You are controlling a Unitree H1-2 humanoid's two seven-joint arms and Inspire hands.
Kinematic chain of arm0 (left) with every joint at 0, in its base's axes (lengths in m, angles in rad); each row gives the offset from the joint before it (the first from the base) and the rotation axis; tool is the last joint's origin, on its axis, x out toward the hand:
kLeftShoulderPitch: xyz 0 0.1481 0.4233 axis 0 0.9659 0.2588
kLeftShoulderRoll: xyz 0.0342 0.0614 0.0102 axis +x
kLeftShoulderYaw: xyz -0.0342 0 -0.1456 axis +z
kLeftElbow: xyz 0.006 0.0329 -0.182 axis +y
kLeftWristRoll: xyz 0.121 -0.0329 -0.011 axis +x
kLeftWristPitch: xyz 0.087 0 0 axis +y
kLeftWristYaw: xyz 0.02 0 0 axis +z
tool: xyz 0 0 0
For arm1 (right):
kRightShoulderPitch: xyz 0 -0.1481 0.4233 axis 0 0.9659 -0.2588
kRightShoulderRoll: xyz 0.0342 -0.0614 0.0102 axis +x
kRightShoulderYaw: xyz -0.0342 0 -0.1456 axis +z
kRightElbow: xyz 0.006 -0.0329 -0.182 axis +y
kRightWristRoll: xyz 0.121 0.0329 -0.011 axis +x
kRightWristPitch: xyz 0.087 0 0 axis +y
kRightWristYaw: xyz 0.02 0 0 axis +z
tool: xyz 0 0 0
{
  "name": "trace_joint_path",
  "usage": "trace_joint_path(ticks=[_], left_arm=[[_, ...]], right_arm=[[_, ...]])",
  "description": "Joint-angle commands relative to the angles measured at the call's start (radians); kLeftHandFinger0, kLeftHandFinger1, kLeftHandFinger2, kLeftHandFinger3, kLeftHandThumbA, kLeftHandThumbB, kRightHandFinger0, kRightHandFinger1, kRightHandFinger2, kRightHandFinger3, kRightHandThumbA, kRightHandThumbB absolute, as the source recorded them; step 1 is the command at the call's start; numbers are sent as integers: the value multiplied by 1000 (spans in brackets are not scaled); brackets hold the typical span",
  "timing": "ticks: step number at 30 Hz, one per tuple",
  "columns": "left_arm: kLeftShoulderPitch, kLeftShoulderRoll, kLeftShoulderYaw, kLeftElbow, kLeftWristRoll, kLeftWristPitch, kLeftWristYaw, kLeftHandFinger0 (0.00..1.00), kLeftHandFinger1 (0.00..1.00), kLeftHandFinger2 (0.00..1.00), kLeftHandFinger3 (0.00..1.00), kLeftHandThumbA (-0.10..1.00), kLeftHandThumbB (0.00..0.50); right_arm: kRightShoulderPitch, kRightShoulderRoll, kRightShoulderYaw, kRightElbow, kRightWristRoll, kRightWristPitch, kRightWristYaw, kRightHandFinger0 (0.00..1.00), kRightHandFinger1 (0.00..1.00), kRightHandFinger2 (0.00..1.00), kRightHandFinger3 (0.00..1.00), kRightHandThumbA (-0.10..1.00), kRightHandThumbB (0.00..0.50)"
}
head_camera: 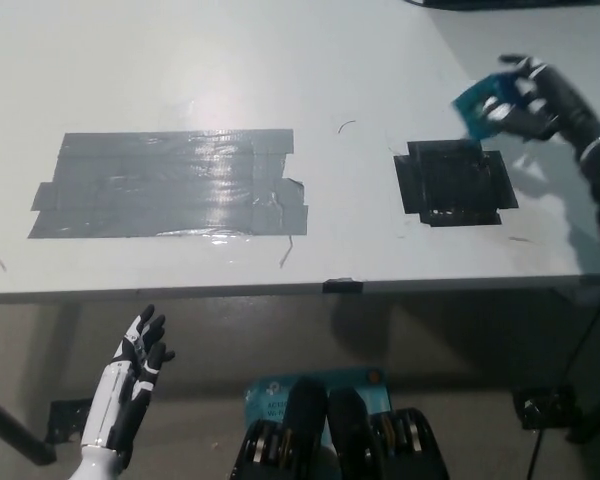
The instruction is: A person hands a rubik's cube to the robot and rhe robot picks it up with its right hand and places it on the black spot on the desk infron tof it
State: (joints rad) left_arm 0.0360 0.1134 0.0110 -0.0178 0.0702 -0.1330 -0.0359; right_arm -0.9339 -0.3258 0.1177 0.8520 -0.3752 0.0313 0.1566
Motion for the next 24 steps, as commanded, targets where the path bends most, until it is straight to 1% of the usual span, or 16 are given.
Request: trace_joint_path(ticks=[1, 2, 3, 5, 6, 7, 8, 9, 10, 11, 12, 14, 17, 19, 22, 24], left_arm=[[-12, 2, 0, -25, 14, -7, 9, 853, 1000, 1000, 1000, 882, 74], [-16, 2, 0, -24, 12, -8, 8, 851, 1000, 1000, 1000, 878, 74], [-19, 3, 0, -21, 13, -8, 8, 848, 1000, 1000, 1000, 876, 82], [-24, 5, -1, -21, 20, -7, 9, 840, 1000, 1000, 1000, 883, 89], [-27, 5, 0, -22, 18, -3, 8, 840, 1000, 1000, 1000, 884, 89], [-29, 5, 1, -22, 17, -3, 8, 837, 1000, 1000, 1000, 881, 83], [-30, 5, 1, -22, 17, -3, 8, 835, 1000, 1000, 1000, 879, 83], [-30, 6, 1, -25, 16, -1, 7, 831, 1000, 1000, 1000, 877, 77], [-30, 7, -1, -27, 21, -1, 7, 820, 1000, 1000, 1000, 877, 72], [-28, 7, 0, -29, 16, -1, 4, 817, 1000, 1000, 1000, 873, 64], [-27, 8, -1, -30, 13, -1, 1, 821, 1000, 1000, 1000, 871, 56], [-27, 7, -1, -29, 11, 1, 0, 824, 1000, 1000, 1000, 870, 58], [-24, 7, 1, -29, 9, 2, 0, 833, 1000, 1000, 1000, 870, 69], [-24, 8, 1, -27, 11, -1, 1, 833, 1000, 1000, 1000, 870, 71], [-31, 6, 1, -23, 13, -4, 4, 819, 1000, 1000, 1000, 873, 73], [-37, 5, 4, -20, 11, -4, 6, 816, 1000, 1000, 1000, 870, 78]], right_arm=[[-28, 28, -4, 6, 34, -64, -50, 178, 547, 886, 957, -100, 172], [-29, 33, -2, 13, 33, -69, -51, 184, 555, 891, 957, -100, 171], [-30, 39, 9, 18, 19, -61, -57, 256, 610, 921, 967, -100, 165], [-30, 44, 10, 16, 21, -54, -52, 265, 705, 1000, 982, -100, 161], [-34, 44, 8, 15, 31, -46, -34, 267, 717, 1000, 993, -100, 176], [-41, 41, 11, 11, 38, -26, -2, 326, 803, 1000, 1000, -100, 216], [-43, 40, 12, 12, 39, -24, 1, 402, 849, 1000, 1000, -100, 219], [-47, 37, 18, 10, 39, -12, 20, 516, 966, 1000, 1000, -67, 248], [-57, 24, 41, -6, 34, 28, 86, 870, 1000, 1000, 1000, 128, 283], [-58, 10, 58, -20, 32, 47, 135, 1000, 1000, 1000, 1000, 277, 331], [-55, -2, 66, -38, 32, 58, 156, 1000, 1000, 1000, 1000, 346, 376], [-52, -16, 69, -57, 34, 69, 167, 1000, 1000, 1000, 1000, 398, 407], [-43, -37, 80, -99, 17, 83, 156, 1000, 1000, 1000, 1000, 591, 463], [-39, -50, 81, -143, 1, 115, 137, 1000, 1000, 1000, 1000, 661, 483], [-31, -81, 40, -287, 11, 144, 108, 1000, 1000, 1000, 1000, 727, 450], [-30, -105, -19, -432, 45, 138, 85, 1000, 1000, 1000, 1000, 821, 463]])
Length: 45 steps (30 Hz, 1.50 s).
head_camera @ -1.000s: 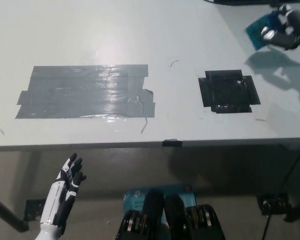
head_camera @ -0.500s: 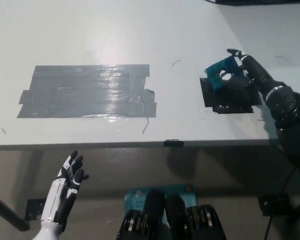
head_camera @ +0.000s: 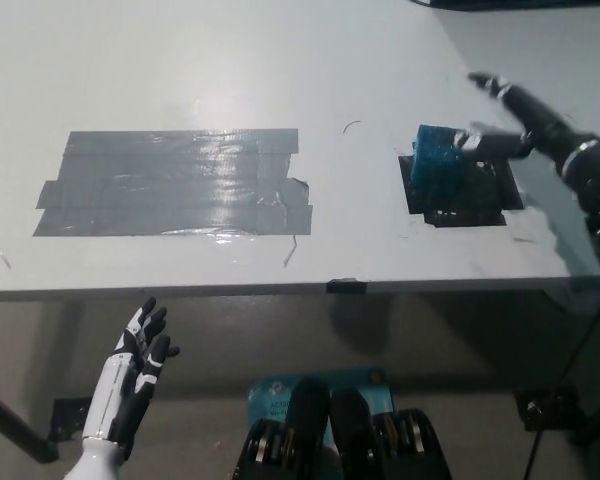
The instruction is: A person hands a rubik's cube to the robot and rhe robot picks it up with its right hand and places it on the black spot on the desk infron tof it
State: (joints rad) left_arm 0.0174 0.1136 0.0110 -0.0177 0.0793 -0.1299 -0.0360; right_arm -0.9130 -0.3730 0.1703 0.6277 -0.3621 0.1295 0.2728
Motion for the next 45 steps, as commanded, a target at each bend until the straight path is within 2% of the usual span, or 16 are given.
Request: trace_joint_path(ticks=[1, 7, 9, 11, 13, 16, 20, 23, 25, 27, 29, 31, 33, 36, 39, 45], left_arm=[[-21, 3, 5, -20, -1, -6, 6, 815, 1000, 1000, 1000, 869, 79], [-39, 5, 9, -16, -7, 2, 4, 828, 1000, 1000, 1000, 876, 95], [-39, 6, 6, -22, -10, 6, 0, 843, 1000, 1000, 1000, 898, 89], [-36, 6, 1, -20, -8, 2, -4, 857, 1000, 1000, 1000, 931, 89], [-27, 6, -1, -18, -16, 2, -10, 883, 1000, 1000, 1000, 954, 96], [-3, 9, -8, -17, -17, -12, -18, 1000, 1000, 1000, 1000, 1000, 87], [25, 12, -16, 2, 3, -56, -13, 1000, 1000, 1000, 1000, 1000, 54], [53, 11, -23, 6, 6, -68, -16, 1000, 1000, 1000, 1000, 1000, 106], [79, 17, -32, 10, 10, -80, -25, 1000, 1000, 1000, 1000, 1000, 139], [94, 23, -39, 15, 12, -92, -32, 1000, 1000, 1000, 1000, 1000, 150], [107, 30, -47, 19, 5, -96, -45, 1000, 1000, 1000, 1000, 1000, 166], [116, 32, -51, 23, -7, -99, -54, 1000, 1000, 1000, 1000, 1000, 170], [123, 34, -55, 25, -16, -103, -61, 1000, 1000, 1000, 1000, 1000, 171], [133, 27, -58, 27, -22, -111, -61, 1000, 1000, 1000, 1000, 1000, 172], [139, 25, -56, 35, -34, -117, -65, 1000, 1000, 1000, 1000, 1000, 196], [136, 26, -59, 37, -43, -128, -67, 1000, 1000, 1000, 1000, 1000, 180]], right_arm=[[-57, -61, -103, -257, 49, 53, -38, 1000, 1000, 1000, 1000, 847, 488], [-49, -97, -209, -664, 107, 139, 16, 1000, 1000, 1000, 1000, 907, 443], [23, -91, -260, -920, 181, 182, 35, 1000, 1000, 1000, 1000, 867, 412], [92, -68, -285, -1065, 215, 212, 23, 1000, 1000, 1000, 1000, 838, 411], [193, -31, -303, -1200, 257, 177, -13, 1000, 1000, 1000, 1000, 812, 408], [369, 36, -303, -1363, 296, 159, -56, 1000, 1000, 1000, 1000, 865, 403], [619, 127, -261, -1497, 288, 125, -103, 1000, 1000, 1000, 1000, 931, 360], [782, 193, -217, -1492, 286, 48, -130, 1000, 1000, 1000, 1000, 931, 354], [918, 234, -171, -1417, 285, -64, -138, 1000, 1000, 1000, 1000, 952, 347], [982, 253, -157, -1370, 264, -113, -138, 1000, 1000, 1000, 1000, 986, 355], [1045, 277, -142, -1276, 230, -196, -148, 1000, 1000, 1000, 1000, 1000, 315], [1069, 292, -143, -1182, 217, -245, -150, 1000, 1000, 1000, 1000, 1000, 309], [1077, 312, -153, -1083, 220, -269, -154, 1000, 1000, 1000, 1000, 1000, 323], [1067, 348, -186, -891, 323, -318, -132, 1000, 1000, 1000, 1000, 981, 267], [1060, 380, -199, -801, 344, -310, -129, 1000, 1000, 1000, 1000, 1000, 300], [1063, 392, -216, -699, 481, -334, -46, 1000, 1000, 1000, 1000, 1000, 218]])
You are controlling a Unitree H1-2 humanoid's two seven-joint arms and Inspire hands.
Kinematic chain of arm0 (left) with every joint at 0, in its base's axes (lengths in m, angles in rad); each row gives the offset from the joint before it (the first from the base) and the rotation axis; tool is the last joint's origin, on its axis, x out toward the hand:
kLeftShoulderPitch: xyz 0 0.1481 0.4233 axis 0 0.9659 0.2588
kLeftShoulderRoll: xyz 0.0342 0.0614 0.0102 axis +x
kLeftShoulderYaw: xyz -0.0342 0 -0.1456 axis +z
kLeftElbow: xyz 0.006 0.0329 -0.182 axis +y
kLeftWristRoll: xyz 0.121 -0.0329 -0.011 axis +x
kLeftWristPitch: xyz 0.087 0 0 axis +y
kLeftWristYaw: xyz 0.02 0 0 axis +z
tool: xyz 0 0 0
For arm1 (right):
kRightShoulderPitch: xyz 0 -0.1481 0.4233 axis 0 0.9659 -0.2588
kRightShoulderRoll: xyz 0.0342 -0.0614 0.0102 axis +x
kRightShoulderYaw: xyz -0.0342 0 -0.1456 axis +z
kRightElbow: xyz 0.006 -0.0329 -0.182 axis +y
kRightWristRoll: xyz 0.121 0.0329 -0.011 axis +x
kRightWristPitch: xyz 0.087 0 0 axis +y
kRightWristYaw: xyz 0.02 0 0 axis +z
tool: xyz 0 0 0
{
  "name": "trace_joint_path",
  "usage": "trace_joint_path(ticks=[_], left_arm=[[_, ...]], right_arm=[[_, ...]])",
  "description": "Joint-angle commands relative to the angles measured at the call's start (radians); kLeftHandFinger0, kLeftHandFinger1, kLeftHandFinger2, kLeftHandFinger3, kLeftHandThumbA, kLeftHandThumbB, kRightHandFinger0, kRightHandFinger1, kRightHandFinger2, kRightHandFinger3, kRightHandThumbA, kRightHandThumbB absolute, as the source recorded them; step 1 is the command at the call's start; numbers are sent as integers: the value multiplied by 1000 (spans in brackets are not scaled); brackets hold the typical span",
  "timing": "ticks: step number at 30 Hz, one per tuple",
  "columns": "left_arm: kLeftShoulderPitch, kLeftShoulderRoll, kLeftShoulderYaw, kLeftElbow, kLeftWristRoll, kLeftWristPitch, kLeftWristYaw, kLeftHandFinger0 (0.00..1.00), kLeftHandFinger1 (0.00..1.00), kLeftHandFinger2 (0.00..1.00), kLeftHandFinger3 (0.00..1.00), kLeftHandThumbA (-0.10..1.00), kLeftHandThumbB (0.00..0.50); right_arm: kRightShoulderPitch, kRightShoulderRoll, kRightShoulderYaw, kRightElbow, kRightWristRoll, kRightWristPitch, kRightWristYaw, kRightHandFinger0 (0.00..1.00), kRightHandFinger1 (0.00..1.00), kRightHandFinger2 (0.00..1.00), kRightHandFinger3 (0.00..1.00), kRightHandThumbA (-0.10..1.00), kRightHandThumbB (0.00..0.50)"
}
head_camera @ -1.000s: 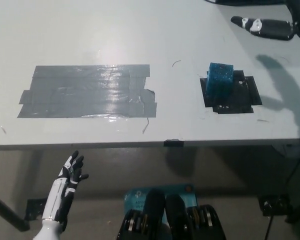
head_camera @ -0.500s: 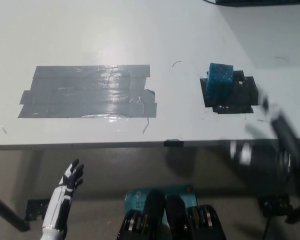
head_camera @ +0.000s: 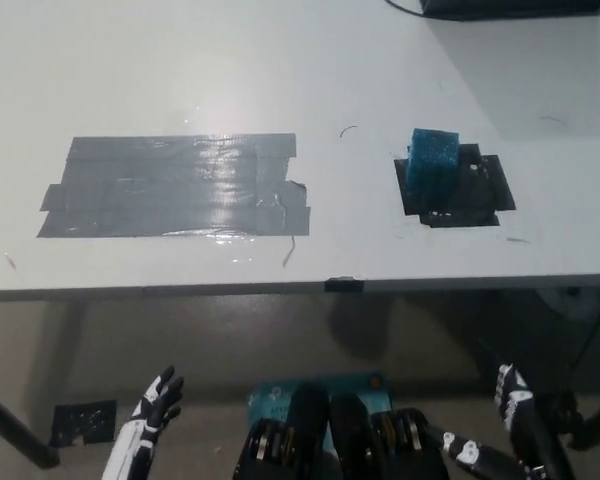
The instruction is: A person hands a rubik's cube to the robot and rhe robot picks it up with its right hand and places it on the black spot on the desk infron tof it
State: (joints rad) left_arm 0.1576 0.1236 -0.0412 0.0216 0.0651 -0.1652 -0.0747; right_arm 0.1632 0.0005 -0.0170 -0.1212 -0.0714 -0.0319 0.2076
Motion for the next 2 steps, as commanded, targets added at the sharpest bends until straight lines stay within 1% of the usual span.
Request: trace_joint_path(ticks=[1, 2], left_arm=[[-4, 16, -9, -1, -29, -95, -29, 1000, 1000, 1000, 1000, 1000, 183], [-4, 16, -9, -1, -29, -95, -29, 1000, 1000, 1000, 1000, 1000, 183]], right_arm=[[-10, 13, -27, 49, 193, -177, 25, 1000, 1000, 1000, 1000, 1000, 244], [-10, 13, -27, 49, 193, -177, 25, 1000, 1000, 1000, 1000, 1000, 244]])
